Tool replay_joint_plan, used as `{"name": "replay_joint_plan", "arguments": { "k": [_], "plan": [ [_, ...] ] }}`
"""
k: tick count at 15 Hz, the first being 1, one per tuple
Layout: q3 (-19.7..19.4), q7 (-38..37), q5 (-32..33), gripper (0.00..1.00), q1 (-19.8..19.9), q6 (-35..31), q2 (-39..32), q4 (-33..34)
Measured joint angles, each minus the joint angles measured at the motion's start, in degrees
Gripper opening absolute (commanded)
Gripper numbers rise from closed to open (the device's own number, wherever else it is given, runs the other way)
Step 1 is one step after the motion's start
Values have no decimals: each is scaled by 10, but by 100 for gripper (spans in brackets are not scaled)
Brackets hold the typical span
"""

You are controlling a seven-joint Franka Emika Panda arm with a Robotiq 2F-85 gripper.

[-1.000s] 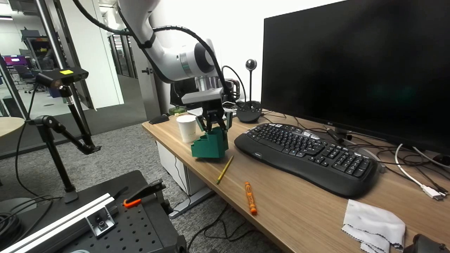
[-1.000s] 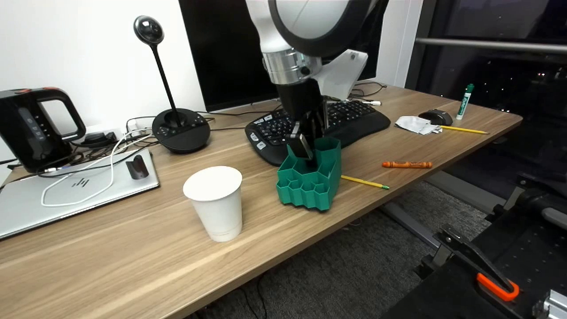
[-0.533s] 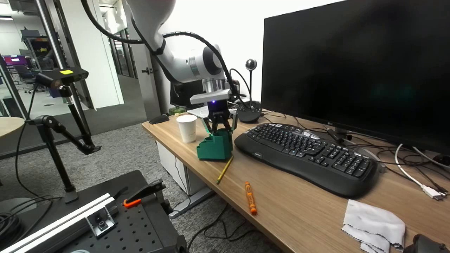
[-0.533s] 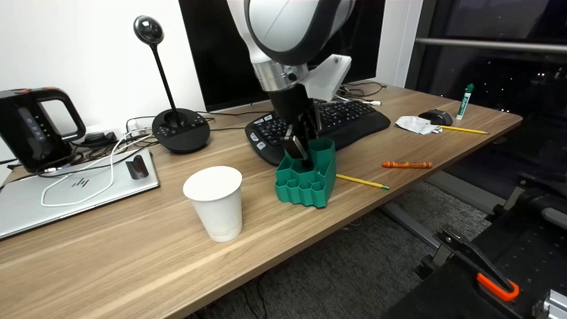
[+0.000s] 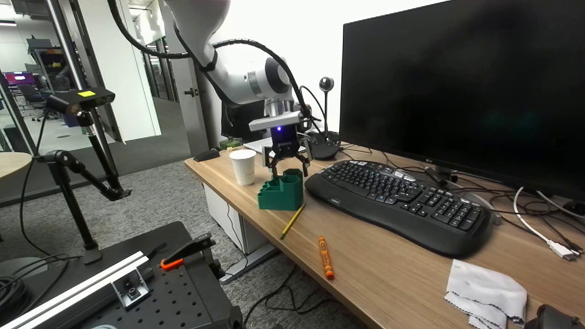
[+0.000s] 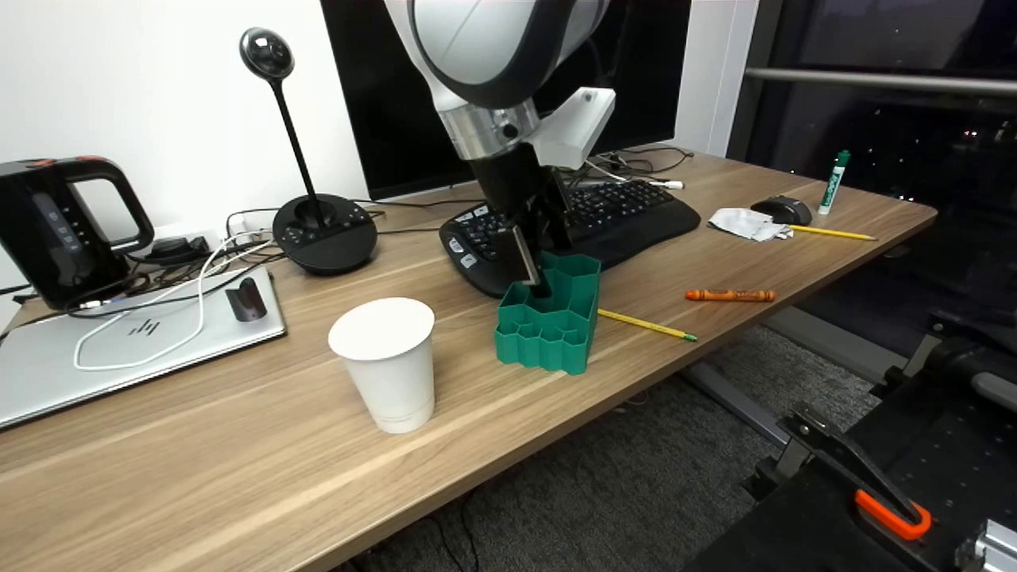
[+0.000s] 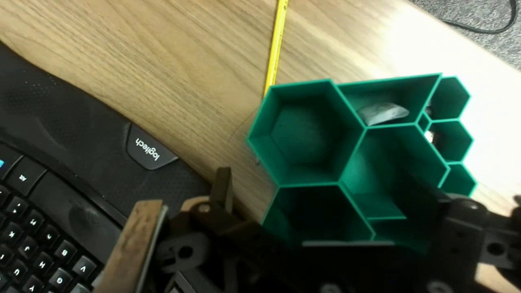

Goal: Pick the green object and move it to the left on the counter

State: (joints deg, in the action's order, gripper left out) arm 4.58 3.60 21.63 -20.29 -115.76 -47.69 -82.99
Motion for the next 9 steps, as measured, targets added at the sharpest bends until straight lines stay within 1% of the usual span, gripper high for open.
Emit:
{"name": "replay_joint_plan", "arguments": {
  "k": [2, 4, 7, 9],
  "plan": [
    [0, 3, 0, 100, 3, 10, 8, 1],
    [1, 13, -10, 100, 15, 39, 34, -7],
    [13, 53, -59, 100, 56, 67, 103, -47],
    [20, 64, -70, 100, 75, 68, 134, -72]
  ]
}}
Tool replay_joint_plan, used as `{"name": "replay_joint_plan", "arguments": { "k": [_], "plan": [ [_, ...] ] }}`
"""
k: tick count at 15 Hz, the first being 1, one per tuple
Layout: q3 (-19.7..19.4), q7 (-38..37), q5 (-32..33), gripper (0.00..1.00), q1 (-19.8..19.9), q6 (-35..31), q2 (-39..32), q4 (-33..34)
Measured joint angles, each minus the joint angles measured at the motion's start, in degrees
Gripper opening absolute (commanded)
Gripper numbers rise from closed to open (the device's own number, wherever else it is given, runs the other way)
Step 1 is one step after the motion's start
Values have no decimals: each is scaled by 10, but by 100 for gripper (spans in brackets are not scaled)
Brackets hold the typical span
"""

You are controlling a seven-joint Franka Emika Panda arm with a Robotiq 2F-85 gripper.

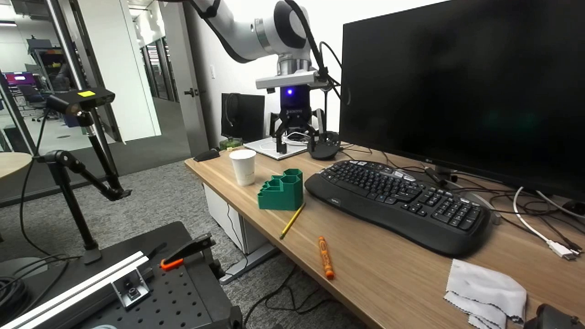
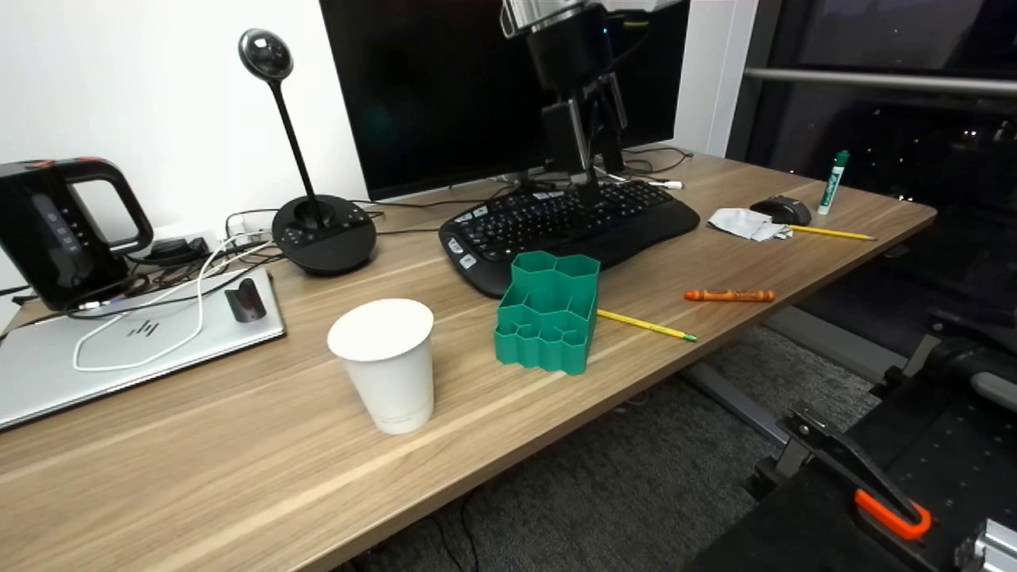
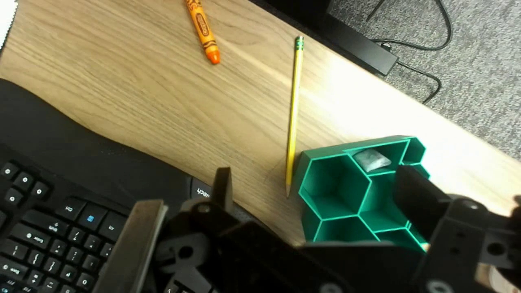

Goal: Pick the green object and move it to the left on the counter

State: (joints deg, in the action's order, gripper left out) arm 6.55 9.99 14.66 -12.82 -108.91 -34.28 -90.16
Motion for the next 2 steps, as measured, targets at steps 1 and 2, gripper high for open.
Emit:
{"name": "replay_joint_plan", "arguments": {
  "k": [1, 2],
  "plan": [
    [1, 0, -2, 100, 1, 0, 5, -7],
    [3, 0, -2, 100, 1, 0, 6, -11]
  ]
}}
